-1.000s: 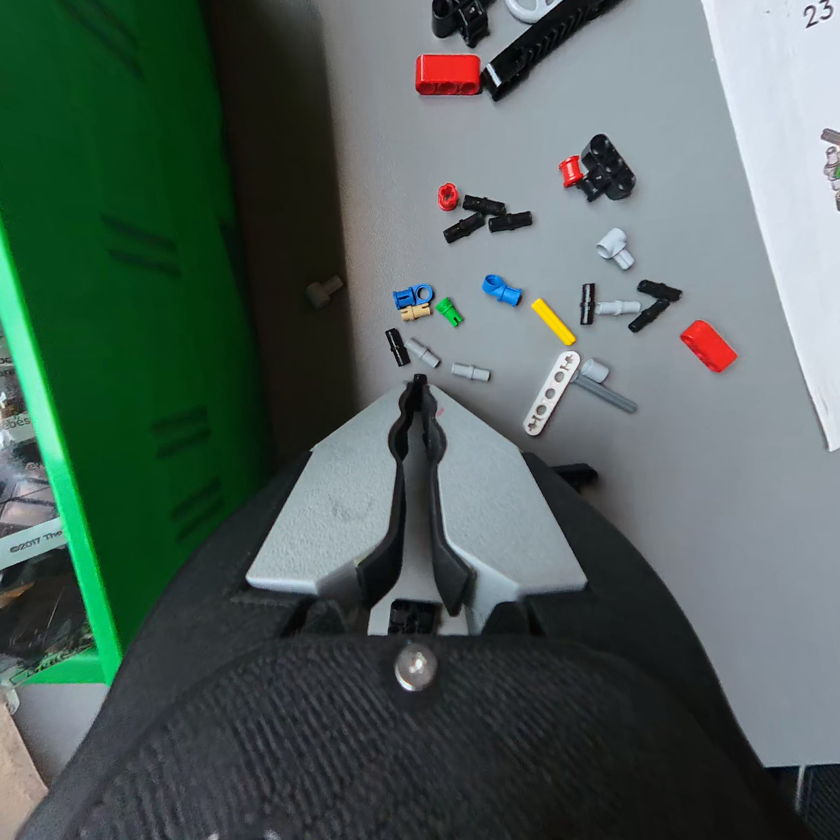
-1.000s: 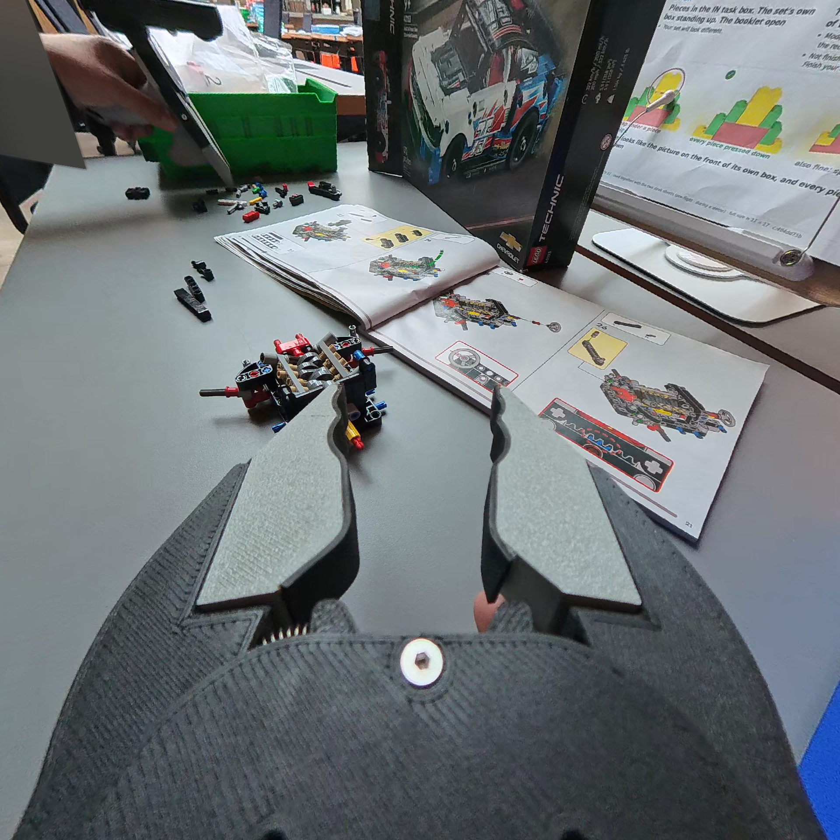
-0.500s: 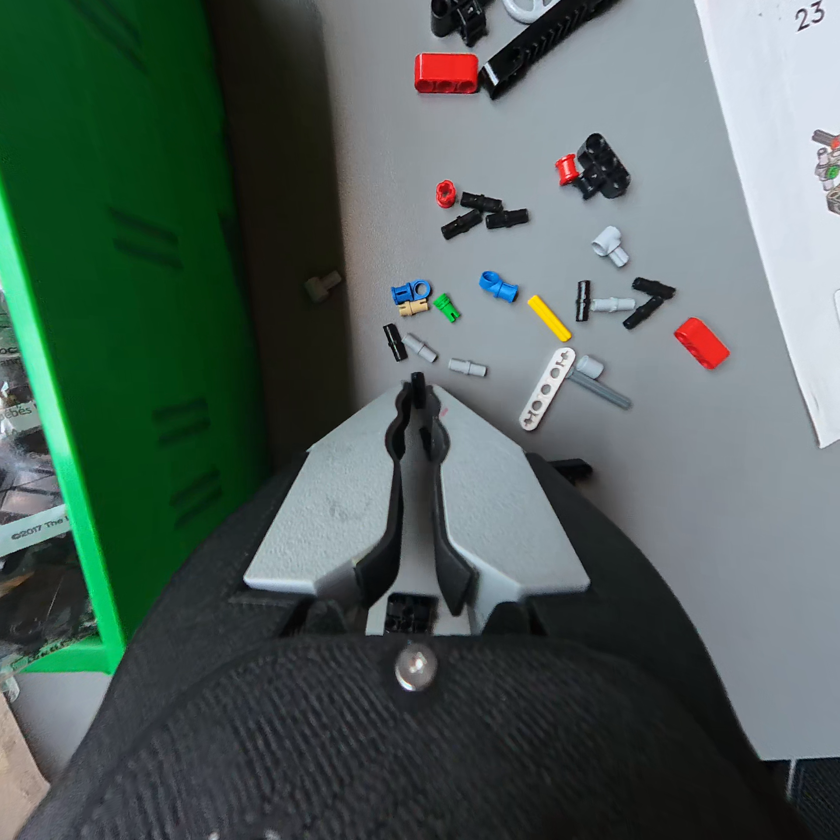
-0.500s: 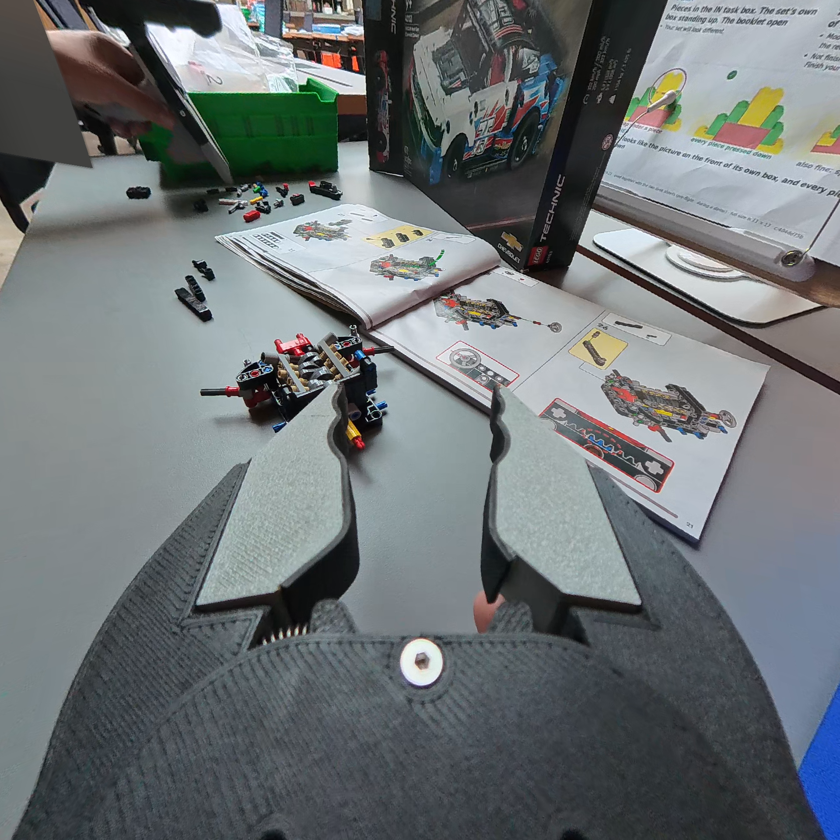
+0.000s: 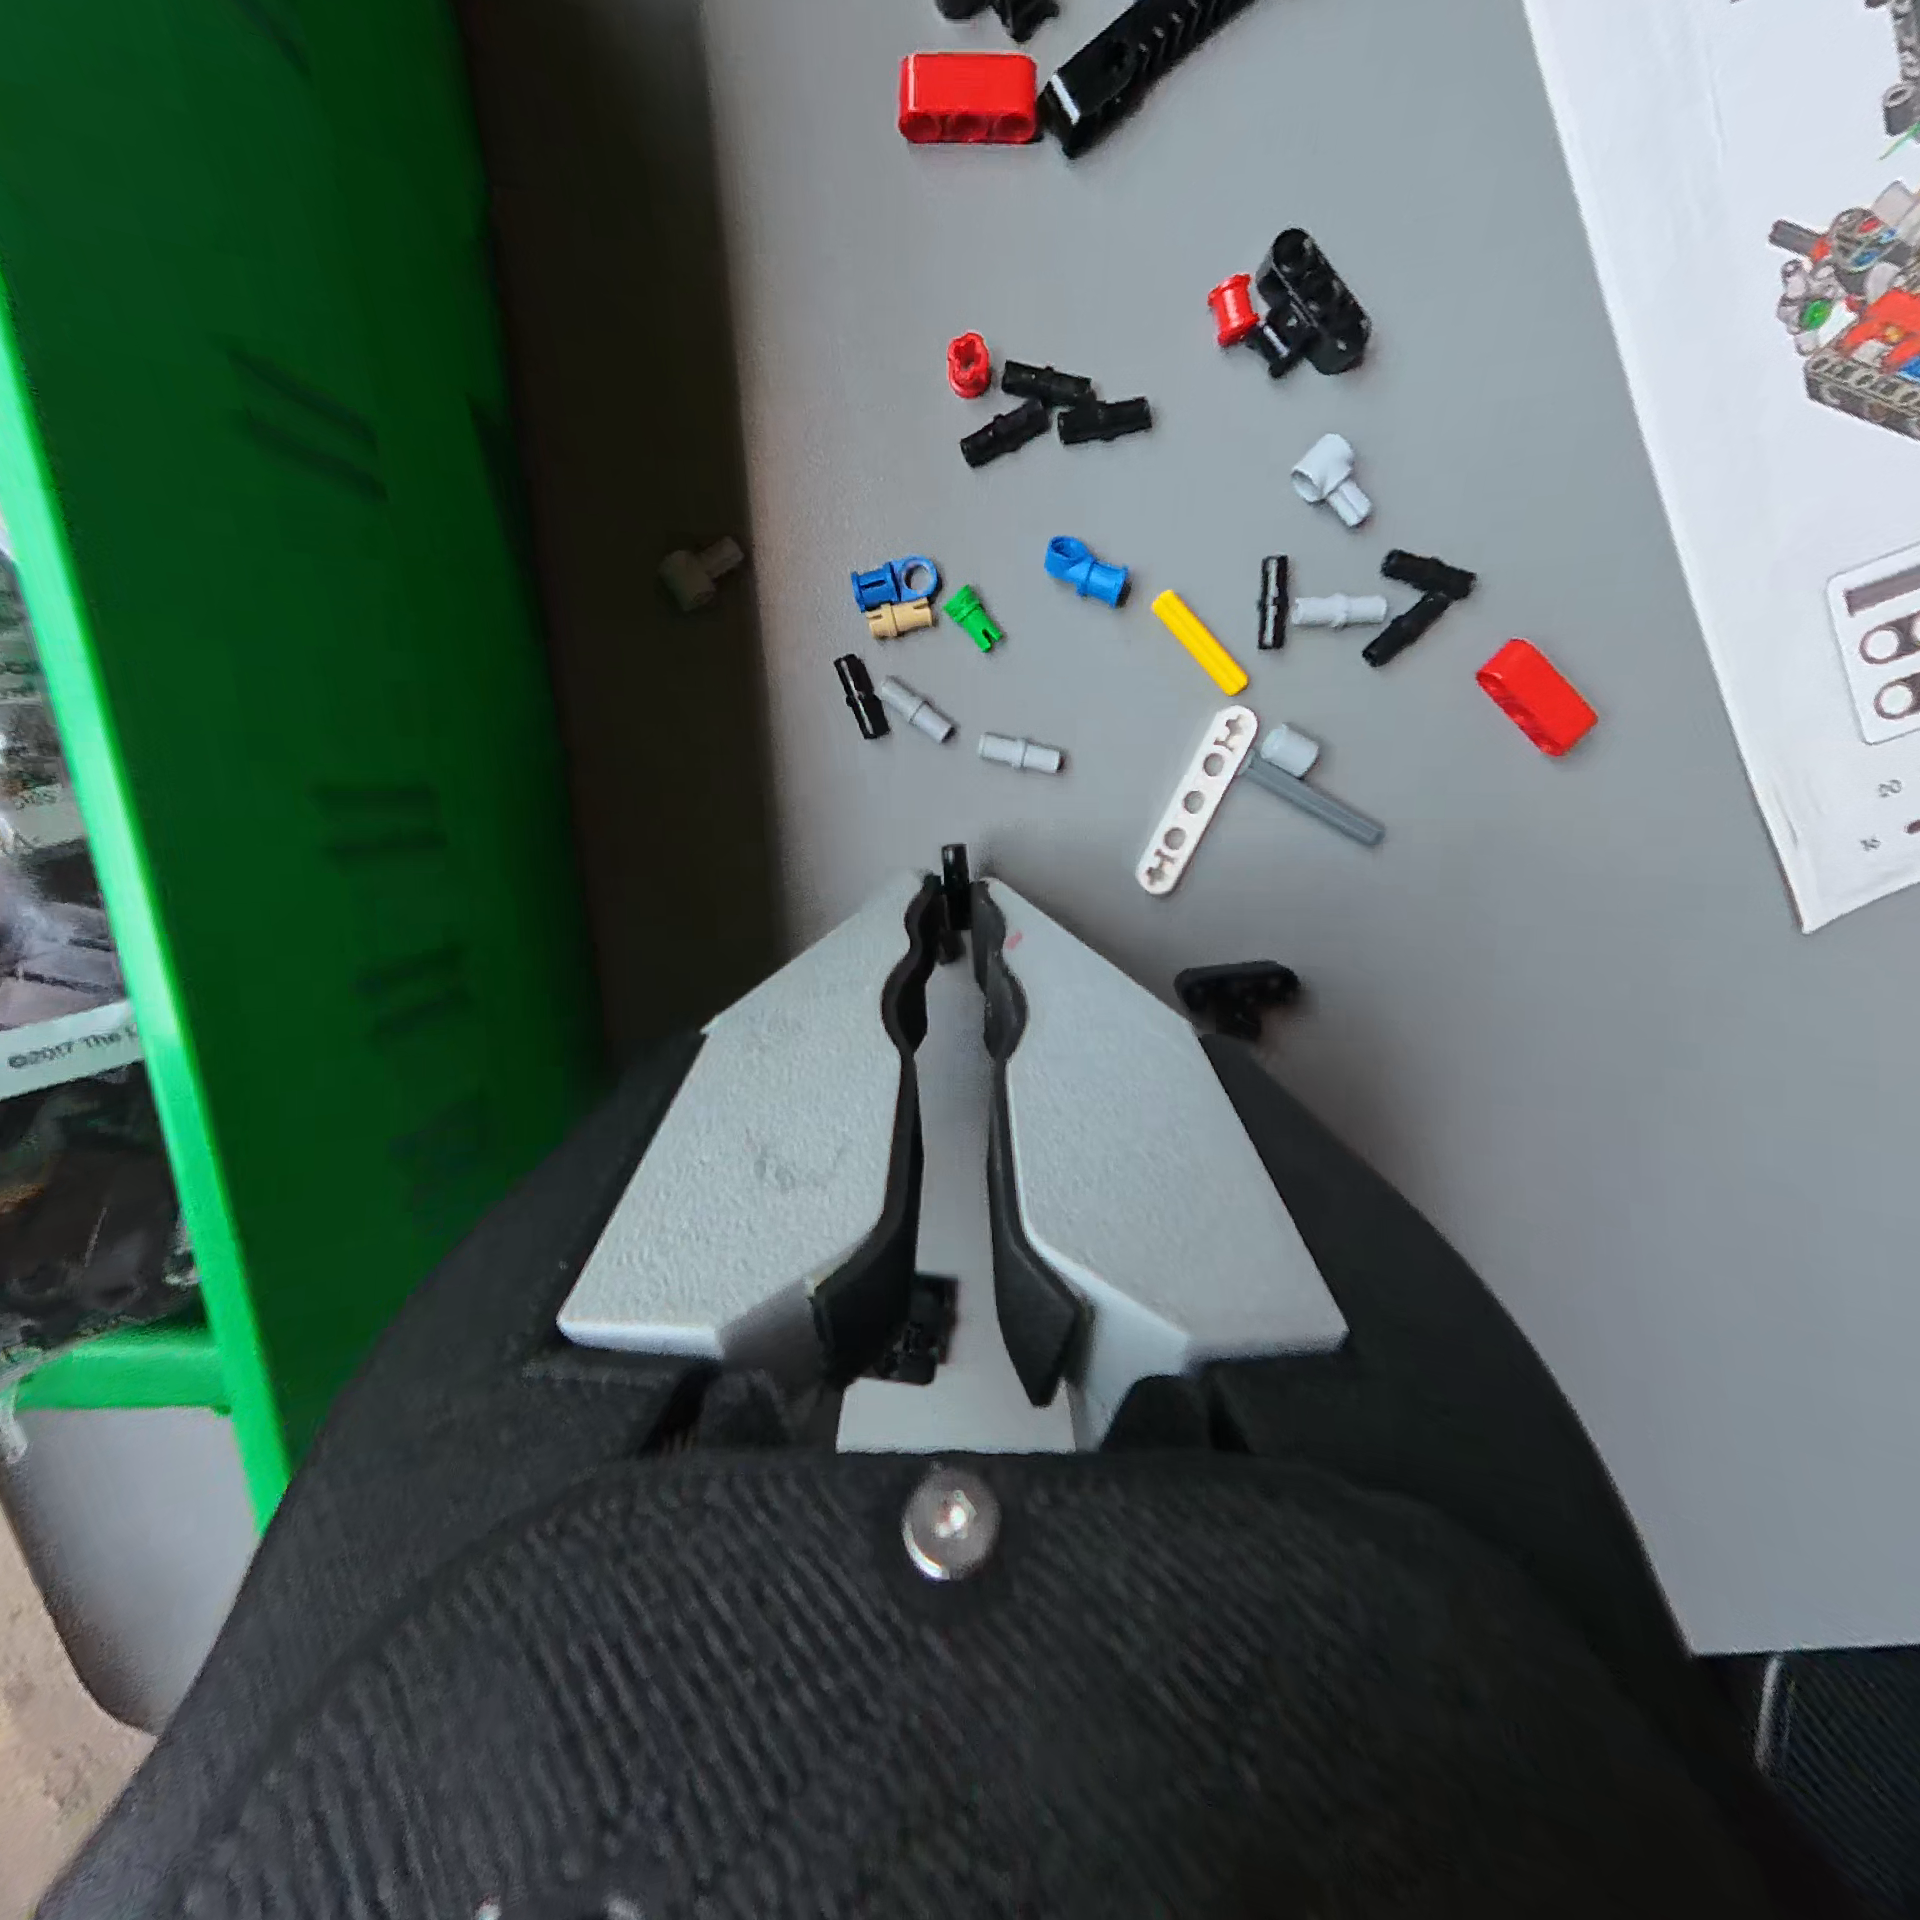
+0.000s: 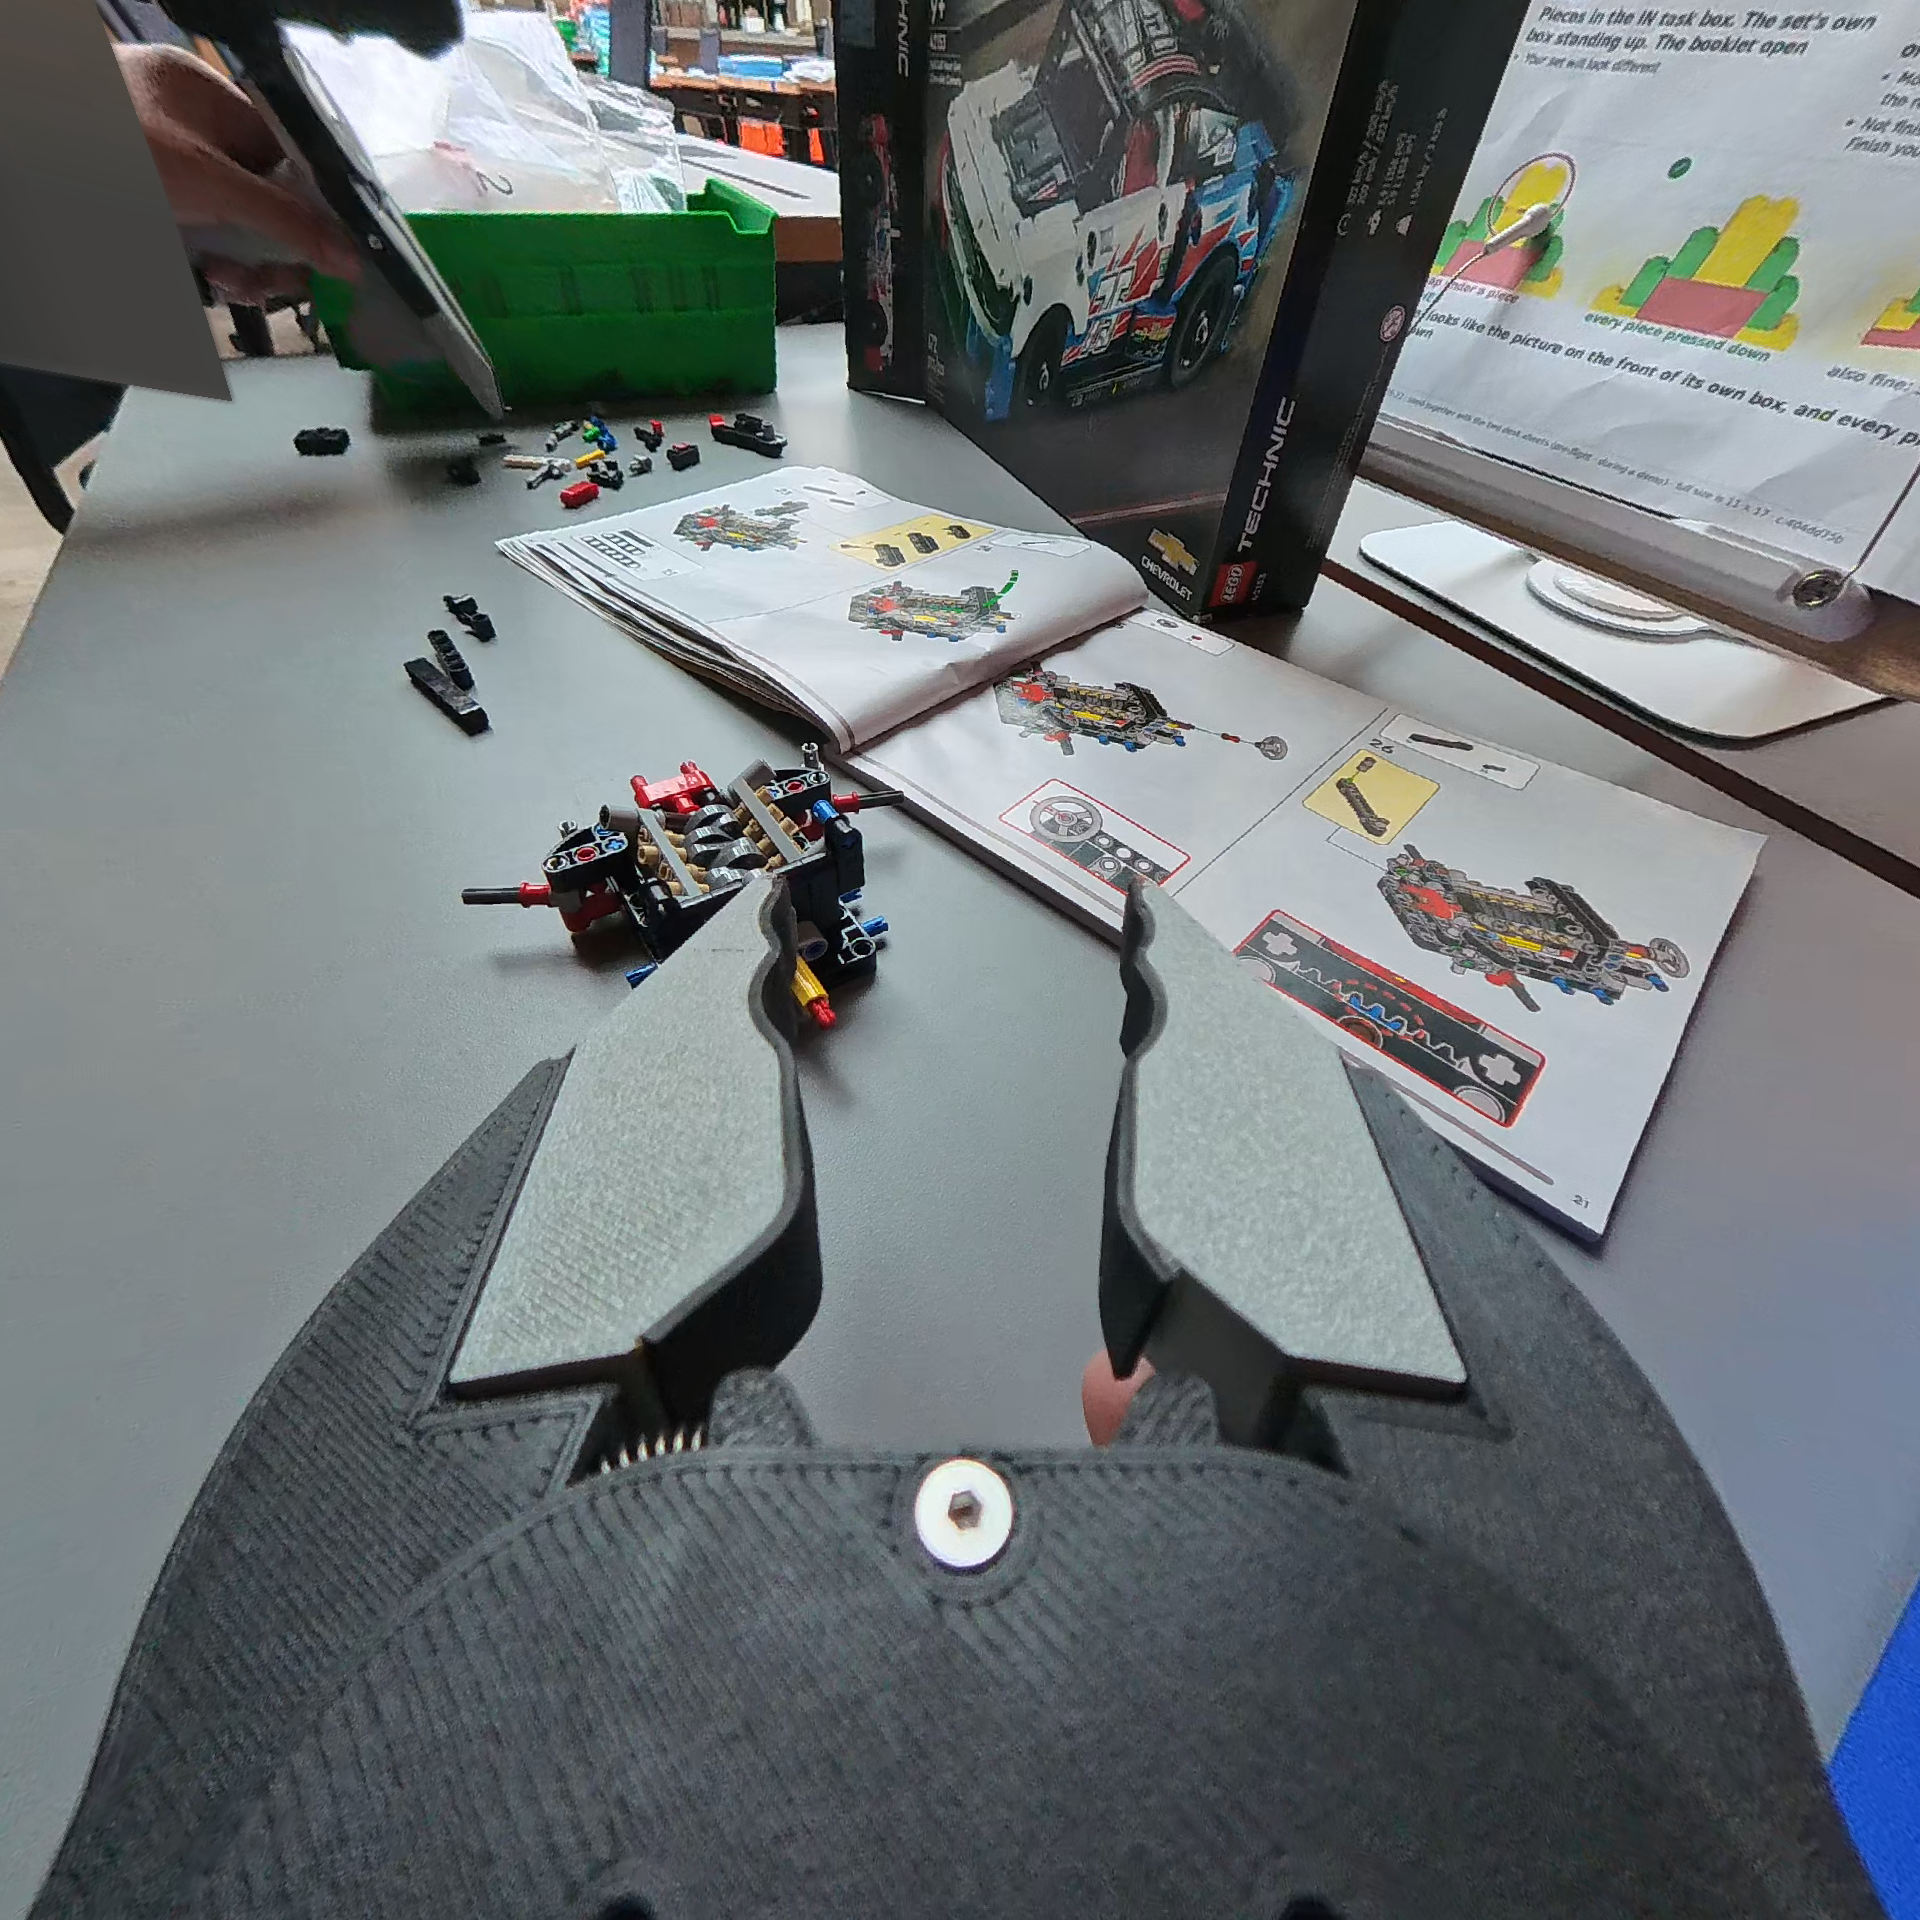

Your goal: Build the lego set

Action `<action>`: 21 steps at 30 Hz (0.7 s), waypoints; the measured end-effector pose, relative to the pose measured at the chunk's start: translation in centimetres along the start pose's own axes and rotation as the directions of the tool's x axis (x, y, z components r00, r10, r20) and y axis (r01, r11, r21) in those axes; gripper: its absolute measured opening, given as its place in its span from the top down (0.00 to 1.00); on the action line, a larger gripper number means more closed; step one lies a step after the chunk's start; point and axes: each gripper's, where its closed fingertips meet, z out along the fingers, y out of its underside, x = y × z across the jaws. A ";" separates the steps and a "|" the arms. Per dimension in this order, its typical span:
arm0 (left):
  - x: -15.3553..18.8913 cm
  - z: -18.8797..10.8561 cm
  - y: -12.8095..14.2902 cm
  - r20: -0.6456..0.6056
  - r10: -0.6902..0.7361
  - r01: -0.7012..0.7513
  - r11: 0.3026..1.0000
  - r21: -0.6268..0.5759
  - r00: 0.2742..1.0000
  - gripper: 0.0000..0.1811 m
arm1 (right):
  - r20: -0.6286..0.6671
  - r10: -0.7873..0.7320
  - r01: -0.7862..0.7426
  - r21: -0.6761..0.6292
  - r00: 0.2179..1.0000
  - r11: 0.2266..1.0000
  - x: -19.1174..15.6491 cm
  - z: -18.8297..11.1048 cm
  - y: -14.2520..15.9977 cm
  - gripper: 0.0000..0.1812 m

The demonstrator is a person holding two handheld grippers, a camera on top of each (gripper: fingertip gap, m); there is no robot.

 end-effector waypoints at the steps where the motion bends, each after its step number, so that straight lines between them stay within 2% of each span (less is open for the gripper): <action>1: 0.2 0.0 0.2 0.001 0.004 -0.004 1.000 -0.003 1.000 0.98 | 0.002 0.000 0.000 0.000 1.000 1.000 0.0 0.0 0.0 0.67; 4: 1.0 0.2 0.6 -0.006 0.009 -0.009 1.000 -0.007 1.000 0.98 | 0.003 -0.002 0.002 -0.002 1.000 1.000 -0.1 0.0 0.0 0.67; 12: 0.6 1.0 0.9 0.034 -0.038 0.039 0.999 -0.012 0.999 0.98 | 0.006 -0.002 0.002 0.002 1.000 1.000 -0.2 0.0 -0.1 0.67; 16: 0.6 0.9 0.8 0.064 -0.038 0.037 0.999 0.010 0.997 0.90 | 0.011 -0.001 0.001 0.001 1.000 1.000 -0.2 0.0 -0.1 0.67; 21: 0.9 0.9 0.9 0.058 -0.043 0.042 0.999 0.016 0.997 0.88 | 0.015 0.001 -0.001 0.003 1.000 1.000 -0.3 0.0 -0.1 0.67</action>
